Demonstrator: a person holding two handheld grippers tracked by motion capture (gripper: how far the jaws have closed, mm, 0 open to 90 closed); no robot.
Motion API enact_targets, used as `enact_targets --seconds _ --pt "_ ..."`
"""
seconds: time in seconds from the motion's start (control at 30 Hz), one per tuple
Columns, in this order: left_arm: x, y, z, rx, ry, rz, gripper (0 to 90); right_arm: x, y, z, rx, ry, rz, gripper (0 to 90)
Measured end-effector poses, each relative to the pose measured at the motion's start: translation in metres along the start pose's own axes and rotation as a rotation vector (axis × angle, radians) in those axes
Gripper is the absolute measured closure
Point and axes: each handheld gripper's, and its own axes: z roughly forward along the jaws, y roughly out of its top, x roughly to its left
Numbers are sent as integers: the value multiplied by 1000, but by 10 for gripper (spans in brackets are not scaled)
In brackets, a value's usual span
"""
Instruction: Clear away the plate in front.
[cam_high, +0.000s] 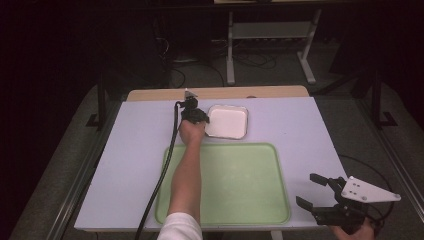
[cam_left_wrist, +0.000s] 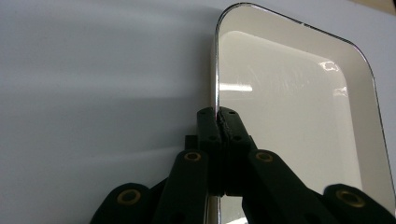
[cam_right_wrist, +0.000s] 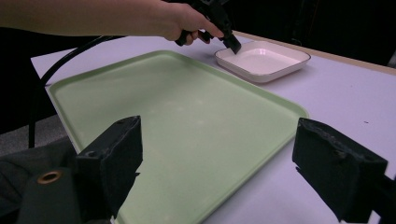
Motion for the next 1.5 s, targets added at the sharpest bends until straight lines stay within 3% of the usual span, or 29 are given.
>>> enact_targets --seconds 0.2,0.6,0.87,1.5 --pt "2 0 -9 -14 -32 -28 887 0 0 0 0 -4 2 151" --pt "-2 1 -30 -38 -82 -27 886 -1 -1 -1 2 -13 3 146" --pt "-3 -3 -42 -65 -103 -54 886 -1 -1 -1 6 -21 6 139" --pt "-5 -5 -87 -118 -122 -8 886 0 -2 -3 2 -29 9 143"
